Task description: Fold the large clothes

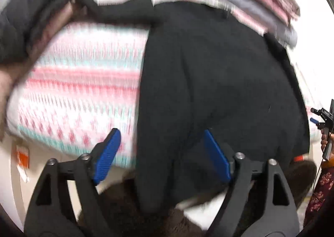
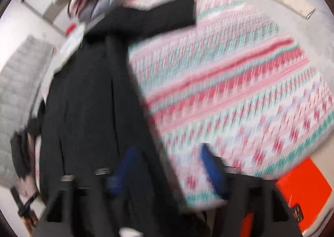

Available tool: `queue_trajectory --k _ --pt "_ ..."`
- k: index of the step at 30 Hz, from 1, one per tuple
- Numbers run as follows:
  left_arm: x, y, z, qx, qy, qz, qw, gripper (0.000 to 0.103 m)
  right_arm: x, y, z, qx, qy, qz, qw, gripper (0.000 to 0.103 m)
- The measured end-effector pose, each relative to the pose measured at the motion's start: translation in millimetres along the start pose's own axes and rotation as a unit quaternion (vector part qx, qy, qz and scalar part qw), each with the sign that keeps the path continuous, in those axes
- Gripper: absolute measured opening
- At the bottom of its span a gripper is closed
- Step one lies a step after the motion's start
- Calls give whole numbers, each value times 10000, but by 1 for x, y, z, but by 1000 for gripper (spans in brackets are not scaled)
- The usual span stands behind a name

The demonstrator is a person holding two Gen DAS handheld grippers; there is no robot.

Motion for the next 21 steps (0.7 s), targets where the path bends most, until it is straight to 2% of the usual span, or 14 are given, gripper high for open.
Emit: queue_trajectory --k 1,5,11,15,16,17,18,19,21 --pt "-1 11 -8 -51 10 -120 9999 83 -3 15 -4 -183 -14 -191 9996 80" --pt "-16 44 -40 -176 4 -364 9992 83 -28 61 -13 -902 123 -474 9947 80" --pt "-73 72 -107 -336 -365 -296 9983 83 -102 128 -37 -1382 -106 -638 9883 80" --pt "-107 88 -150 -528 -584 -443 9959 83 -130 176 -40 -1318 -284 -1093 9848 79" --pt "-115 92 -159 -587 -633 -456 9952 83 -137 187 -35 -1191 -345 -1206 9849 70" --pt "-122 95 -168 -668 -702 -451 9943 83 -143 192 -31 -1064 -330 -1209 9864 55" --pt "-128 97 -176 -736 -770 -437 9934 83 -151 196 -26 -907 -317 -1139 9888 18" --pt "-134 99 -184 -794 -829 -398 9926 83 -156 201 -24 -713 -378 -950 9922 18" --pt "-141 99 -193 -870 -971 -382 9907 83 -149 215 -30 -570 -528 -1063 9913 16"
Point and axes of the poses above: each gripper's, at about its wrist camera, not at the fingertips, and x roughly against the way its jaws point, z to its left, y to its top, the point moved 4 cm from there along -x, roughly the way its jaws point, and after that the axes turned 13 degrees about -z, right-handed, at the moved point
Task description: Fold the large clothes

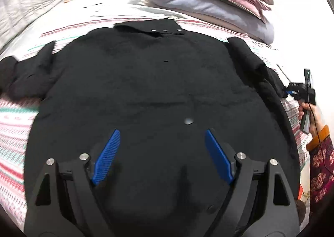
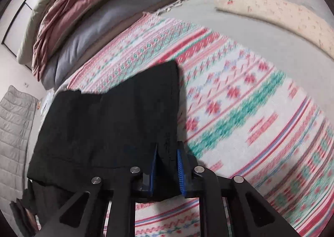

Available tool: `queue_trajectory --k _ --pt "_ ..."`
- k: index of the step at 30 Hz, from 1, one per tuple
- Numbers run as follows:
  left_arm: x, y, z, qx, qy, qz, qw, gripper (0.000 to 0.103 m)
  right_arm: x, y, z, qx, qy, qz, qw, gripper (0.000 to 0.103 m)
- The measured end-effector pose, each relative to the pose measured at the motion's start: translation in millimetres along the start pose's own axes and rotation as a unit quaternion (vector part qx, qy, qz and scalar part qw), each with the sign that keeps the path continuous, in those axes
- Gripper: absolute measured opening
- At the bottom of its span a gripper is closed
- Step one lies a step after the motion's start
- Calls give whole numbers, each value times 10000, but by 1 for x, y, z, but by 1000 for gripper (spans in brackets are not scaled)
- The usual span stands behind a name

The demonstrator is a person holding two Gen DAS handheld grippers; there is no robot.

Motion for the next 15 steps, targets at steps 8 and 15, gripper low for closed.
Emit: queue_trajectory --k 8,15 --pt "-30 -10 -2 -102 -191 -90 9997 83 42 101 -66 1188 -2275 -1331 9573 13" --pt "-36 -9 24 82 126 -18 9999 83 -12 80 -108 2409 -3892 -344 8884 11"
Point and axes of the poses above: each gripper's, at about its wrist camera, not at the fingertips, and x roughly against the way its jaws point, z to its left, y to its top, the point moved 4 cm from there along -x, roughly the way its jaws point, and after that the axes turned 13 degrees about -z, right-handed, at the moved point
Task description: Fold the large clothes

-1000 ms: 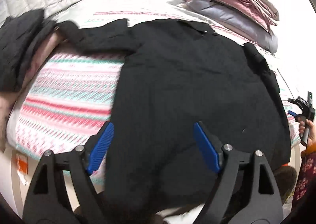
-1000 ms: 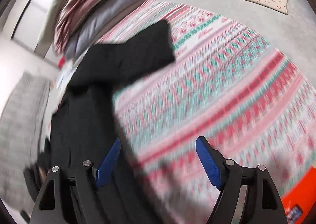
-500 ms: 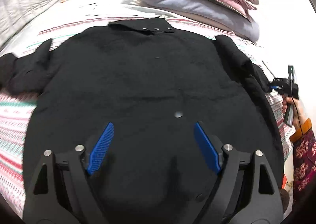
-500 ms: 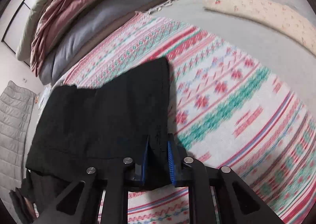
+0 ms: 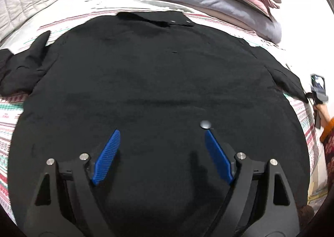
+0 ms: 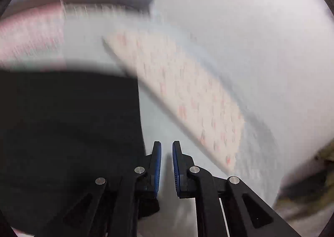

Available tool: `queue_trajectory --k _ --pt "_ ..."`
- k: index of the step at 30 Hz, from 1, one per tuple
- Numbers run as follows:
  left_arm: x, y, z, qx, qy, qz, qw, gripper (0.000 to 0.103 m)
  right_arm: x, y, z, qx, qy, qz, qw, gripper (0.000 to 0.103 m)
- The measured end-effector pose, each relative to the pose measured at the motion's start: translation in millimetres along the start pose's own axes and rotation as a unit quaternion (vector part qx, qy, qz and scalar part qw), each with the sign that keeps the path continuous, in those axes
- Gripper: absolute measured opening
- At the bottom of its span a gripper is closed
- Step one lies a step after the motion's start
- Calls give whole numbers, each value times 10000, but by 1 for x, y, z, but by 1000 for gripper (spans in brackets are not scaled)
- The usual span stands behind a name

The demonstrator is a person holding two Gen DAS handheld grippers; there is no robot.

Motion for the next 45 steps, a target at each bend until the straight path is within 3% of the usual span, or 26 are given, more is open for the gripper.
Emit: queue_trajectory --k 3,5,7,9,13,17,19,21,23,27,29,30,33,37,39,40,42,45 --pt "8 9 25 60 237 -145 9996 83 13 -10 -29 -1211 95 53 9926 15" --pt "13 16 47 40 565 -268 9980 83 42 -3 -34 -1772 616 -193 9821 24" --pt "18 23 72 94 900 -346 9953 83 78 4 -21 -1937 1146 -435 9734 53" --pt "22 30 100 309 1098 -467 9924 83 119 16 2 -1989 1793 -721 9608 72" --pt "26 47 181 890 1602 -523 9817 83 197 26 66 -1787 2861 -904 9370 73" --pt "31 70 284 1326 2573 -779 9540 83 255 23 124 -1720 3653 -622 9127 73" --pt "31 77 334 1567 2910 -922 9393 83 275 24 143 -1662 3803 -663 9074 73" --pt "22 77 368 1716 3090 -879 9313 82 283 21 159 -1631 3820 -690 9071 73" --pt "10 75 399 1900 3130 -777 9273 76 296 17 177 -1625 3876 -692 9048 73" --pt "-14 76 439 2117 3118 -664 9239 51 302 -3 212 -1248 3987 -711 9058 73" --pt "-16 75 447 2288 2936 -767 9250 32 306 -12 224 -978 3892 -787 9126 73" --pt "-15 77 447 2355 2689 -869 9299 10 306 -14 231 -891 3822 -811 9162 73" --pt "12 89 425 1948 2697 -1406 9325 7 310 -20 251 -735 3895 -657 9157 73" --pt "90 92 388 1554 2709 -2854 9061 7 334 -23 284 -515 4153 -601 9062 73" --pt "115 82 393 1728 2746 -3149 8920 7 355 -19 307 -326 4318 -657 8990 73" --pt "117 80 397 1747 2766 -3157 8906 7 365 -16 320 -244 4412 -680 8945 73" --pt "113 74 398 1635 2900 -3090 8909 7 395 -10 356 -124 4718 -720 8787 73" --pt "125 68 395 1739 2800 -3169 8893 7 455 -8 426 90 5405 -776 8377 73"
Point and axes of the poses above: each gripper's, at about its wrist camera, not at the fingertips, and x roughly against the way its jaws point, z to its left, y to its top, the point moved 4 cm from there along -x, roughly the way its jaws point, and after that the axes turned 13 degrees about -z, right-handed, at the moved point
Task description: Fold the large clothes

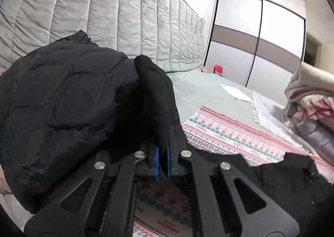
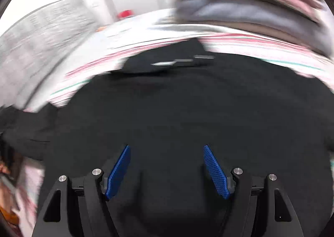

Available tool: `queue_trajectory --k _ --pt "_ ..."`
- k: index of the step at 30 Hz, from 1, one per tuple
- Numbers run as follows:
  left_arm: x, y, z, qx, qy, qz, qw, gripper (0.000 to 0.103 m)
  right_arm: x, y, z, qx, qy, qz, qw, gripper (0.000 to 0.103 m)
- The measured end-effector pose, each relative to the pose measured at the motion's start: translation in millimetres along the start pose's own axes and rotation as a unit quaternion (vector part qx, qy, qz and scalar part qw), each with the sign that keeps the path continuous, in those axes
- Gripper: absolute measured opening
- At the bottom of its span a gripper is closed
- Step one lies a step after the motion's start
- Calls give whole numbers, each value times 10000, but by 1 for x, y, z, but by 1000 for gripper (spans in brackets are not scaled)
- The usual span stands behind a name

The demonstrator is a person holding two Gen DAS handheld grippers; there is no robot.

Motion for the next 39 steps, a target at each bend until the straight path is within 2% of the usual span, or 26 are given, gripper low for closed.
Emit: queue_trajectory --k 4,7,10,11,13,14,15,17,18,19,21,22,23,24,25,26,27,28,29,31,33,35,37,39 --pt "10 22 -17 241 -221 -293 9990 7 -57 -14 116 109 1195 340 9922 73" --pt "26 36 -25 509 -482 -492 9963 7 -93 -30 180 115 1610 632 9849 73" --pt "40 39 -28 637 -592 -559 9946 7 -110 -39 224 271 1765 549 9824 73" --pt "40 33 -25 655 -415 -473 9959 7 -118 -41 239 300 1821 605 9810 73" --pt "34 18 -17 543 241 -94 9982 10 -130 -46 266 570 1738 807 9798 74" --pt "31 10 -12 446 587 143 9972 10 -133 -50 278 734 1928 931 9741 74" --pt "31 3 -7 379 833 314 9953 12 -134 -59 295 919 2324 1290 9596 74" --pt "38 -1 -8 125 954 365 9947 28 -127 -62 307 1366 2327 1331 9537 73" --pt "45 2 -13 -83 1001 254 9946 43 -121 -60 307 1432 2409 1352 9504 73" --pt "54 8 -22 -374 1065 58 9936 57 -115 -57 303 1402 2544 1395 9467 73" --pt "66 21 -42 -724 918 -189 9930 70 -102 -37 277 1298 2585 1325 9480 73" --pt "69 27 -54 -854 748 -233 9933 73 -98 -26 266 1283 2553 1240 9503 73" --pt "71 32 -69 -960 523 -223 9938 75 -90 -11 246 1256 2473 1115 9543 73" --pt "68 37 -89 -1052 138 -117 9943 82 -86 7 223 1221 2365 994 9588 73" --pt "59 37 -113 -1126 -371 149 9928 86 -88 22 207 1178 2240 900 9633 74" --pt "49 34 -130 -1163 -745 421 9895 86 -88 44 174 1079 1985 760 9712 74" --pt "33 26 -158 -1169 -1329 910 9800 86 -89 57 155 1043 1813 689 9755 74" --pt "16 17 -181 -1141 -1739 1310 9693 86 -92 78 120 1003 1443 550 9829 74" --pt "-4 4 -212 -1146 -2128 1716 9550 86 -94 91 95 971 1168 466 9873 74" --pt "-37 -19 -263 -1289 -2571 2133 9337 86 -102 118 41 797 643 358 9941 75" --pt "-65 -37 -306 -1420 -2769 2351 9208 86 -109 141 -15 432 333 270 9981 75" --pt "-90 -60 -348 -1455 -2963 2693 9047 86 -117 155 -56 150 248 250 9993 75" --pt "-115 -85 -388 -1172 -3161 3165 8867 86 -135 160 -86 -115 161 346 9992 75" --pt "-130 -113 -412 -990 -3205 3519 8739 84 -149 165 -112 -228 82 481 9985 75"
Point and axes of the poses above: each gripper's, at about its wrist camera, not at the fingertips, and x roughly against the way its jaws point, z to its left, y to its top, the point moved 4 cm from there along -x, roughly the way its jaws point, and after that the axes turned 13 degrees about -z, right-handed, at the moved point
